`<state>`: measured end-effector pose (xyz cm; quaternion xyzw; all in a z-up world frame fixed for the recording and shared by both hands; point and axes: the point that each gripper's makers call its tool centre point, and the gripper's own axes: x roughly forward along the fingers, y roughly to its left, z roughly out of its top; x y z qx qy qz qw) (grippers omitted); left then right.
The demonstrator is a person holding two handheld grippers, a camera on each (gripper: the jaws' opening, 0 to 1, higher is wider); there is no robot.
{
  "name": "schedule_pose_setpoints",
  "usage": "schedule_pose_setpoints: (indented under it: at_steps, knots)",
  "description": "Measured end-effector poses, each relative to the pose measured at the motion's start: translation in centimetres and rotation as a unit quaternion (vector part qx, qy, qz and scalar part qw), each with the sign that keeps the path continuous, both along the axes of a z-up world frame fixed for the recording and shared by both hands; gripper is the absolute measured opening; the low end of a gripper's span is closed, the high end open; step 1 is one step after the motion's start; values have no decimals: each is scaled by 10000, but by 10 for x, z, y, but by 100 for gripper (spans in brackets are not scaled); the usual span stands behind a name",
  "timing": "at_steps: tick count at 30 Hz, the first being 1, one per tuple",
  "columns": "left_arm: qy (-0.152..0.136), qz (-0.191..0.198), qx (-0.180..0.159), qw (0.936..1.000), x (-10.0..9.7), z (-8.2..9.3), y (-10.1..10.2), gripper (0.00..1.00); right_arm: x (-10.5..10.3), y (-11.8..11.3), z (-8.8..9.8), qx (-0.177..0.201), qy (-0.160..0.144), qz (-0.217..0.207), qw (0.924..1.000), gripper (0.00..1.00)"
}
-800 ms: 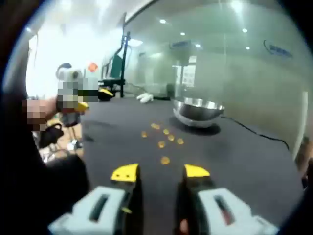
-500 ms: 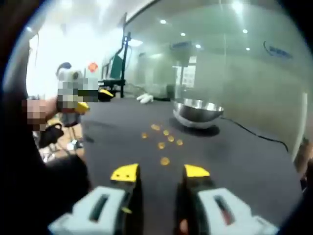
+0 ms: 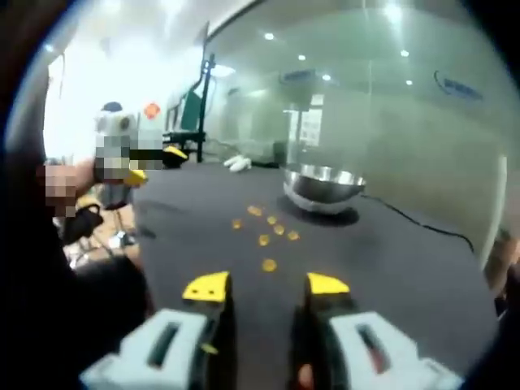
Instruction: Pick up the QQ candy scattered on the table and place it into the stainless steel bowl on the table
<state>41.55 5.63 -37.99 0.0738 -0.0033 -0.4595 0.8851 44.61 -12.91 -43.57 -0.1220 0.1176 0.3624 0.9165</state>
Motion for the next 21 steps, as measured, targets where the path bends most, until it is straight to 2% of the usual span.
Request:
schedule_pose_setpoints:
  at_steps: [8,16,21]
  knots:
    - [4,30,-11,10000,-5,-2,3,53,-2,-2,1,-51,-34,9,10000,36]
    - [-18,64,-31,10000,-5,1,6,52,-6,3,2,104,-16,92,9999,35]
    - [-20,63,-36,10000,-6,2,5,52,-4,-1,6,75,-137,6,9999,34]
